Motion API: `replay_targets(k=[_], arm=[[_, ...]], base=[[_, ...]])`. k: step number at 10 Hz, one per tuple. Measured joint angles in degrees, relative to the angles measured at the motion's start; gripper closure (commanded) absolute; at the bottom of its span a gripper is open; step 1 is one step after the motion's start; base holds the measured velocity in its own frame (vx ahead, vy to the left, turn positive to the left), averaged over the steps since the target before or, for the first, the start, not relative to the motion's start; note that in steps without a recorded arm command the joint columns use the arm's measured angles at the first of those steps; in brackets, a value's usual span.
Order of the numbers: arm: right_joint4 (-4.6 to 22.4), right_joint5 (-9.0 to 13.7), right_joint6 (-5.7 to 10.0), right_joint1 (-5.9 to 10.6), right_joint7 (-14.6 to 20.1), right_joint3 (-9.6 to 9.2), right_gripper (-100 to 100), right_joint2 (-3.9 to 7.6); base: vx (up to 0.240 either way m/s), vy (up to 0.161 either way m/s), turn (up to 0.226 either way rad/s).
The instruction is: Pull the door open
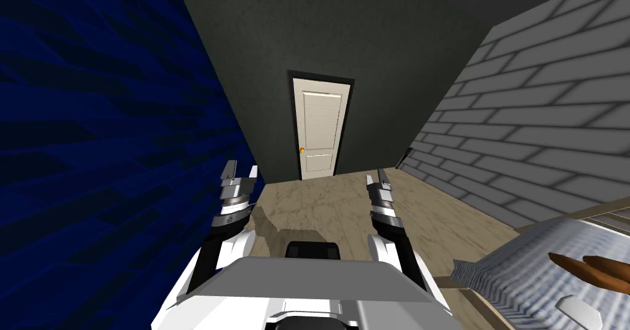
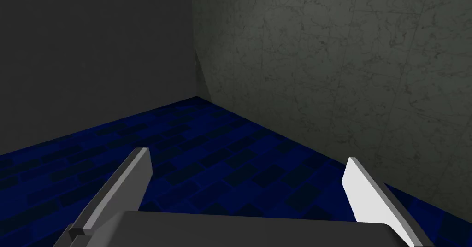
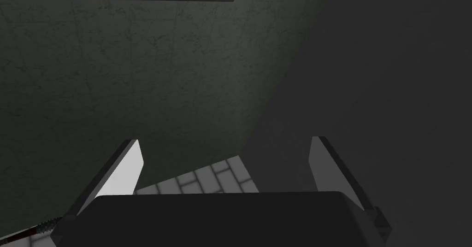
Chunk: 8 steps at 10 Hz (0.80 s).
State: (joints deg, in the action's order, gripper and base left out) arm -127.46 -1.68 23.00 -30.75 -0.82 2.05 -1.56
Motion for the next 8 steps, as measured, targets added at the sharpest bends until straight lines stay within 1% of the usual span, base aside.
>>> replay_targets(k=[3, 5, 7, 8], arm=[[2.57, -1.18, 1.05, 0.59, -2.09, 0.96, -100, 1.05], [4.93, -2.25, 1.92, 1.33, -4.01, 1.75, -100, 1.72], [6.76, -3.29, 2.70, 1.60, -5.97, 2.54, -100, 2.44], [7.94, -3.62, 2.99, 2.27, -6.65, 3.08, -100, 2.80]], base=[[0.189, 0.062, 0.035], [0.189, 0.077, 0.062], [0.127, 0.077, 0.035], [0.151, 0.083, 0.067]])
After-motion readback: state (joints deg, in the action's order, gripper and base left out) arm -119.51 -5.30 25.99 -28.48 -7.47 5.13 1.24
